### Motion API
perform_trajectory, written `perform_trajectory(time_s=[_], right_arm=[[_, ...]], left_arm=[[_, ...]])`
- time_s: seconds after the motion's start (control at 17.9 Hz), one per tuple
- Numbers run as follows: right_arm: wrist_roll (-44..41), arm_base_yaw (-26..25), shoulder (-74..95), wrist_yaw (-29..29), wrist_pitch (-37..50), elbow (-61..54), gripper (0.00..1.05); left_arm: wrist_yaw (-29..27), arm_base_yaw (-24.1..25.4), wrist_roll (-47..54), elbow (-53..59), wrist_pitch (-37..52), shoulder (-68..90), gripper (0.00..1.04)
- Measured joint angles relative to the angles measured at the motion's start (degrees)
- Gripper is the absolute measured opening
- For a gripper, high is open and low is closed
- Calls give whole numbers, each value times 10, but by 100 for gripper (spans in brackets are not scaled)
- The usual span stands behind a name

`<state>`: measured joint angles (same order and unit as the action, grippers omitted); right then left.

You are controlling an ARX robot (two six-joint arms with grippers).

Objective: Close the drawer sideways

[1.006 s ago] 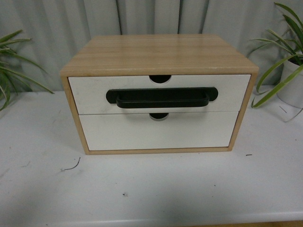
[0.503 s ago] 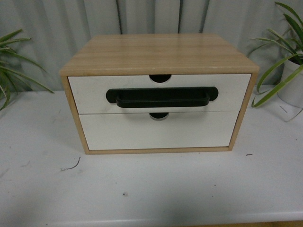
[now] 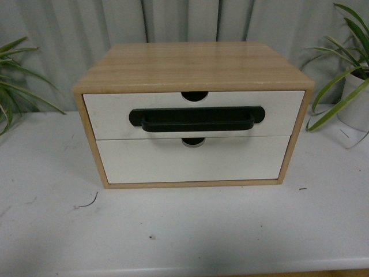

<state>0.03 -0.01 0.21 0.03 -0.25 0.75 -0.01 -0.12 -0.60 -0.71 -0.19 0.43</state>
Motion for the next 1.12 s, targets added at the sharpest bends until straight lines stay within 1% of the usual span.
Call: perform_trajectory(time_s=[0.06, 0.11, 0.17, 0.22, 0.39, 0.45, 0.5, 0.61, 0.67, 0.73, 0.78, 1.12], right_arm=[[0, 0, 0, 0, 0, 0, 2], [-1, 0, 0, 0, 0, 0, 8], [-1, 0, 0, 0, 0, 0, 17], [-1, 0, 0, 0, 0, 0, 25], [-1, 0, 0, 0, 0, 0, 52], [-1, 0, 0, 0, 0, 0, 65], [-1, 0, 0, 0, 0, 0, 74], [-1, 0, 0, 0, 0, 0, 91], [-1, 0, 0, 0, 0, 0, 99], [-1, 0, 0, 0, 0, 0, 99], [-1, 0, 0, 0, 0, 0, 97], [-1, 0, 0, 0, 0, 0, 98]], left_arm=[[0, 0, 0, 0, 0, 0, 5], [0, 0, 0, 0, 0, 0, 14], [0, 0, 0, 0, 0, 0, 21], [0, 0, 0, 0, 0, 0, 30], [0, 0, 0, 0, 0, 0, 55], [0, 0, 0, 0, 0, 0, 70], [0, 0, 0, 0, 0, 0, 77], [0, 0, 0, 0, 0, 0, 95], [0, 0, 0, 0, 0, 0, 100], [0, 0, 0, 0, 0, 0, 97], [0, 0, 0, 0, 0, 0, 98], [0, 0, 0, 0, 0, 0, 98]])
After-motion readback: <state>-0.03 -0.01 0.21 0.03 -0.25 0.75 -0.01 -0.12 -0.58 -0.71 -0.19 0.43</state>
